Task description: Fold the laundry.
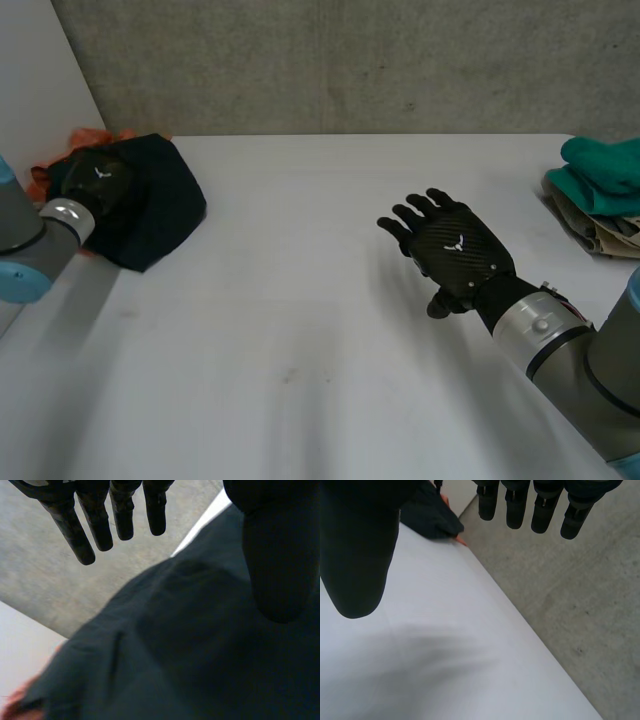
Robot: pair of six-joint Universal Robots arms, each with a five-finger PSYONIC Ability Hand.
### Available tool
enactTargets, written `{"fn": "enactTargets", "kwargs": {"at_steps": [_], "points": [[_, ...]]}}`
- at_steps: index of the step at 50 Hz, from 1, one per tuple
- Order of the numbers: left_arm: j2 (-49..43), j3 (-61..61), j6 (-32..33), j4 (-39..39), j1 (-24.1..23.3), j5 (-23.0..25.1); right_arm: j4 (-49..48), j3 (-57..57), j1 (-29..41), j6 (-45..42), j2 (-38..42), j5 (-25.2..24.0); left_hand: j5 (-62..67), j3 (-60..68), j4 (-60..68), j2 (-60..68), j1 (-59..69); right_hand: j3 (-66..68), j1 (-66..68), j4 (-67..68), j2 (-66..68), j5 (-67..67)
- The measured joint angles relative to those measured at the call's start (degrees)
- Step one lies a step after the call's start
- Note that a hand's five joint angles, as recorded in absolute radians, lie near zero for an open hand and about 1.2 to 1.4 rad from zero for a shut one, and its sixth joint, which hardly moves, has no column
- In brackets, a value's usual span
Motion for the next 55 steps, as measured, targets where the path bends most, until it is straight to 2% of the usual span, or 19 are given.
{"fn": "enactTargets", "kwargs": {"at_steps": [14,16,17,19,22,27,31,38,43,44,45,48,50,51,52,53,54,55], "points": [[-8.0,6.9,-0.4,-0.1,0.1,2.1,-0.1,2.2,-2.1,-0.9,-0.1,0.5,11.5,11.4,11.4,11.3,12.5,0.0,0.0,0.0,0.0,0.0],[-8.8,7.7,-0.4,-0.1,0.1,2.1,-0.1,2.3,-2.4,-0.9,-0.1,0.5,17.5,17.9,18.0,18.8,19.0,0.0,0.0,0.0,0.0,0.0],[-9.2,8.4,-0.4,-0.1,0.0,1.9,-0.1,2.4,-2.5,-0.8,-0.1,0.6,28.6,30.6,30.8,32.0,29.7,0.0,0.0,0.0,0.0,0.0],[-9.4,8.9,-0.4,-0.1,-0.1,1.5,-0.1,2.5,-2.7,-0.8,-0.1,0.7,41.9,44.6,44.7,45.4,39.1,0.0,0.0,0.0,0.0,0.0],[-8.2,8.5,-0.5,0.2,-1.0,-0.5,-0.1,2.5,-2.8,-0.8,-0.1,0.9,48.9,50.2,51.9,51.8,42.2,0.0,0.0,0.0,0.0,0.0],[-1.1,3.1,-1.6,2.1,-3.9,-5.8,-0.1,2.4,-3.2,-0.8,-0.5,1.8,50.6,50.3,52.4,52.0,42.2,0.0,0.0,0.0,0.0,0.0],[6.6,-3.2,-4.9,3.5,-7.5,-8.0,-0.1,2.0,-3.9,-0.8,-1.2,3.3,50.8,50.5,52.4,52.0,42.2,0.0,0.0,0.0,0.0,0.0],[22.2,-16.0,-20.5,4.4,-18.8,-8.6,-0.1,0.7,-6.5,-0.3,-3.7,7.7,50.8,52.1,52.6,52.5,42.2,0.0,0.0,0.0,0.0,0.0],[26.0,-20.9,-29.8,4.3,-28.2,-8.8,-0.1,0.3,-7.8,0.1,-4.9,9.5,50.8,52.5,52.7,52.5,42.2,0.0,0.0,0.0,0.0,0.0],[25.9,-21.0,-30.3,4.3,-29.0,-8.9,-0.1,0.3,-7.9,0.1,-5.0,9.8,50.8,52.5,52.7,52.6,42.2,0.0,0.0,0.0,0.0,0.0],[25.3,-21.5,-32.4,4.1,-32.5,-8.9,-0.1,0.2,-8.2,0.1,-5.2,10.2,50.8,52.5,52.7,52.6,42.2,0.0,0.0,0.0,0.0,0.0],[23.4,-21.3,-35.4,3.8,-38.3,-8.9,-0.1,0.2,-8.5,0.2,-5.2,10.9,49.7,51.1,51.1,50.7,42.3,0.0,0.0,0.0,0.0,0.0],[22.4,-21.1,-36.8,3.7,-40.9,-8.9,-0.1,0.2,-8.8,0.2,-5.2,11.3,44.4,44.5,44.4,43.5,39.9,0.0,0.0,0.0,0.0,0.0],[22.0,-20.9,-37.6,3.6,-42.1,-9.0,-0.1,0.2,-9.0,0.2,-5.2,11.4,34.3,34.5,34.2,34.3,29.6,0.0,0.0,0.0,0.0,0.0],[21.8,-20.8,-38.0,3.6,-42.7,-9.1,-0.1,0.2,-9.1,0.2,-5.2,11.5,31.9,30.9,31.8,30.8,26.9,0.0,0.0,0.0,0.0,0.0],[21.8,-20.6,-38.8,3.4,-43.6,-9.5,-0.1,0.2,-9.3,0.2,-5.1,11.6,17.3,17.8,17.2,16.2,10.1,0.0,0.0,0.0,0.0,0.0],[21.8,-20.6,-38.9,3.4,-43.8,-9.6,-0.1,0.2,-9.4,0.2,-5.1,11.6,12.4,13.1,12.3,12.6,5.0,0.0,0.0,0.0,0.0,0.0],[21.9,-20.5,-39.2,3.2,-44.1,-10.0,-0.1,0.2,-9.5,0.3,-5.1,11.6,2.2,1.7,1.5,1.2,-3.4,0.0,0.0,0.0,0.0,0.0]]}}
